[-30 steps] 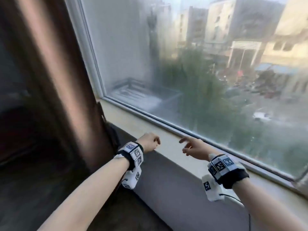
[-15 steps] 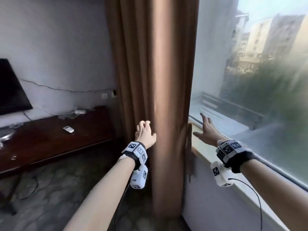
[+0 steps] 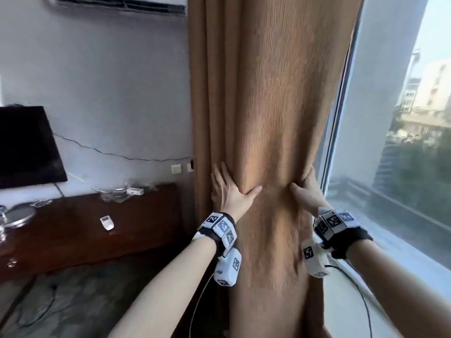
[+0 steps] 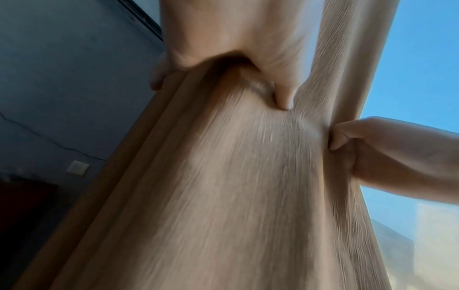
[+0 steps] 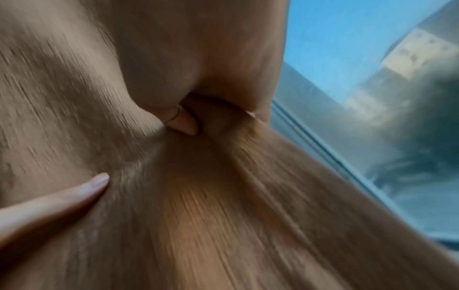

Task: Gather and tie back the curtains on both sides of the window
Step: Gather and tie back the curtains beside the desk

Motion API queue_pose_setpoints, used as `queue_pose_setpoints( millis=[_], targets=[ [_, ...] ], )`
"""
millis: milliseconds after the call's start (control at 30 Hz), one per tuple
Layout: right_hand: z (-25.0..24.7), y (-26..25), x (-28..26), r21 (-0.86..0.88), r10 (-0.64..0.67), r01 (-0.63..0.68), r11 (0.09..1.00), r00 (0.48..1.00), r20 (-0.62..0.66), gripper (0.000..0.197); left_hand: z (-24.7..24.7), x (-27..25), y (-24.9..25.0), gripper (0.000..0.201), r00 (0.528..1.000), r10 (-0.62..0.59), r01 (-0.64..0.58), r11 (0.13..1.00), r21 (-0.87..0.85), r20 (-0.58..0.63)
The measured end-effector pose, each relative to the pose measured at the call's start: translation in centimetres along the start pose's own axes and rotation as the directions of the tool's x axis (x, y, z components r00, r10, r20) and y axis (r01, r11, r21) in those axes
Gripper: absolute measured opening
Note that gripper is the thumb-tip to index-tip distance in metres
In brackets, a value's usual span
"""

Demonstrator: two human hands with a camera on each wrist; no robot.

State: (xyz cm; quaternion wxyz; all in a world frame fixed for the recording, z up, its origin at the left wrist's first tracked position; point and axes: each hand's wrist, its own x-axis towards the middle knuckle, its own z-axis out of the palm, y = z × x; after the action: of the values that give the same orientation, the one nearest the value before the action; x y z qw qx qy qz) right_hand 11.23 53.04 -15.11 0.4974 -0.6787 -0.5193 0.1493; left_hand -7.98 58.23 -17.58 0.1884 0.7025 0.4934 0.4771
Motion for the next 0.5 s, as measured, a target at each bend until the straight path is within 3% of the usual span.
queue_pose_setpoints(
  millis=[200,500],
  targets=[
    [6.9,-0.4,11.8,0.072,-0.023,0.022,0.997,1.000,0.007,0.060,1.9,12.2,-4.8,0.108,0.987,-0.138,0.137,0.990,-0.020,-0.081],
    [19.5,-2.7,26.4,-0.133,-0.089,0.072,0.988,0.988,-0.123,0.042,4.0,28.8,-14.2,0.051,0.990,0.019,-0.038,0.991,-0.132,-0.142]
  ],
)
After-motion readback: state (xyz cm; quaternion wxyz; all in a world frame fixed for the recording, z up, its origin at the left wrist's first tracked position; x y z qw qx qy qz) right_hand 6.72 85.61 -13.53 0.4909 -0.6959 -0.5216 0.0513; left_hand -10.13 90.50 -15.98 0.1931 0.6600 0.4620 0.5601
